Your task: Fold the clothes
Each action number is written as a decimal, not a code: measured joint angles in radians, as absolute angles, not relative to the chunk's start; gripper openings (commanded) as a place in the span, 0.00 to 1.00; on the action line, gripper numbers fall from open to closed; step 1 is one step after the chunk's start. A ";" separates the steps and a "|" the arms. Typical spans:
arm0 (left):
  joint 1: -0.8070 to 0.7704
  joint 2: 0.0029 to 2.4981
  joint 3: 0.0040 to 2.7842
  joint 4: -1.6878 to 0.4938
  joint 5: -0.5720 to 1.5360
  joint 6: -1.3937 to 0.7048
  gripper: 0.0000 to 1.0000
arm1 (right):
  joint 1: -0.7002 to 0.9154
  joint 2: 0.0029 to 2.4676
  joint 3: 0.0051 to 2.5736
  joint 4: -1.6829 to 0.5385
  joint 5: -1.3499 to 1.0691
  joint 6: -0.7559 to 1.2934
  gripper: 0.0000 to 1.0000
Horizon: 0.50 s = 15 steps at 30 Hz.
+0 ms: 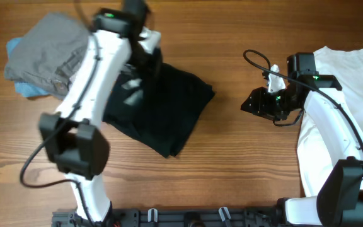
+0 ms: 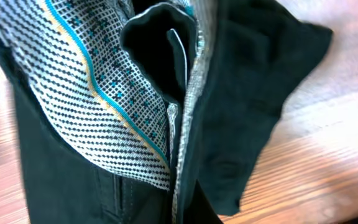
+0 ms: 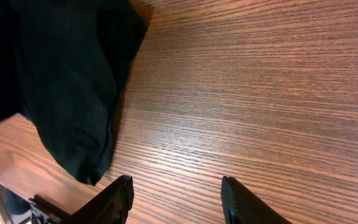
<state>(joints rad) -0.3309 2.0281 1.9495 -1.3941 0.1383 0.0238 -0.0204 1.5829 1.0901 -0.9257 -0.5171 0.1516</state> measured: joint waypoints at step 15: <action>-0.537 2.196 2.046 -1.551 -0.099 -0.104 0.69 | -0.019 1.583 1.124 -0.903 -0.585 0.065 0.52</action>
<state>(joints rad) -0.5365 2.1963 2.0464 -1.5513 -0.0986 -0.1040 -0.0193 1.5829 1.1236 -0.9028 -0.5854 0.0654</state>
